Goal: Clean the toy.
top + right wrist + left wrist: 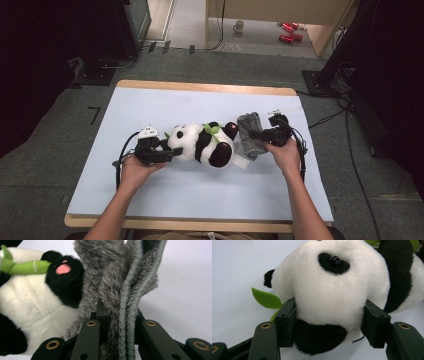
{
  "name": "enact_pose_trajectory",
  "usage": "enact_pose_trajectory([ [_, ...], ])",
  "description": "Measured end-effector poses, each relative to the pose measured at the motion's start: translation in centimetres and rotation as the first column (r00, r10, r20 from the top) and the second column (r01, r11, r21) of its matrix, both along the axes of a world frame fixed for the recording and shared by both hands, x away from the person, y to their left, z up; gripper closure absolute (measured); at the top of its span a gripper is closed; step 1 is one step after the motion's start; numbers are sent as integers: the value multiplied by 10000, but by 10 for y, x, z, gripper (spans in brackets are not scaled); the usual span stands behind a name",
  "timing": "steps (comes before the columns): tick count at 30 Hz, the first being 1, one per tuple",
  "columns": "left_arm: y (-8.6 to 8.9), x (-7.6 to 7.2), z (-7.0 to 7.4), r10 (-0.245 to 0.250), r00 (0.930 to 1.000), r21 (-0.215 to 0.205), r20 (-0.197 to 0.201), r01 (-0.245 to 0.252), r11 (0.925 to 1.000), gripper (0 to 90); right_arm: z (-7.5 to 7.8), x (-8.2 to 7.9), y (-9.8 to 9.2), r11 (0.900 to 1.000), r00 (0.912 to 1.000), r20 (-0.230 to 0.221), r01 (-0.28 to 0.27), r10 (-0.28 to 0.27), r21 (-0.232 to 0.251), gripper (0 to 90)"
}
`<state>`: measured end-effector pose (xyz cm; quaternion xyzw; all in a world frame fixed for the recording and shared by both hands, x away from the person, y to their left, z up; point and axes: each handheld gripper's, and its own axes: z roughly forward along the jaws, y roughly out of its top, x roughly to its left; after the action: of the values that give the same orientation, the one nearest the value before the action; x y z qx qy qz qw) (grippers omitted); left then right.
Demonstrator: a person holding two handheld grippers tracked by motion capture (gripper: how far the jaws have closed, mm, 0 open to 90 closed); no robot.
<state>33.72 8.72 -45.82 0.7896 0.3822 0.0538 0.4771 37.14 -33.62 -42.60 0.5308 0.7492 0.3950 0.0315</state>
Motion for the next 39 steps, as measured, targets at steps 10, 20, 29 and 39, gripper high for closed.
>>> enact_pose_trajectory([
  [10, 2, -4, -5, 8, 9998, -178, 191, -4, 9998, 379, 32, 8, 0, 9987, 9975, 708, 8, -45, 509, 779],
  [20, 3, -11, -8, -30, 9993, 172, 365, 24, 9998, 377, 49, 16, 39, 9909, 9906, 1101, -918, 808, 984, 778],
  [29, 2, -10, -6, -3, 9997, 156, 237, -1, 9999, 377, 31, 18, 53, 9910, 9913, 842, -1080, 1014, 786, 779],
  [39, 3, -2, -4, -63, 10000, -68, -18, 63, 10000, 379, 9, 10, 33, 9954, 9967, 645, -537, 487, 790, 779],
])
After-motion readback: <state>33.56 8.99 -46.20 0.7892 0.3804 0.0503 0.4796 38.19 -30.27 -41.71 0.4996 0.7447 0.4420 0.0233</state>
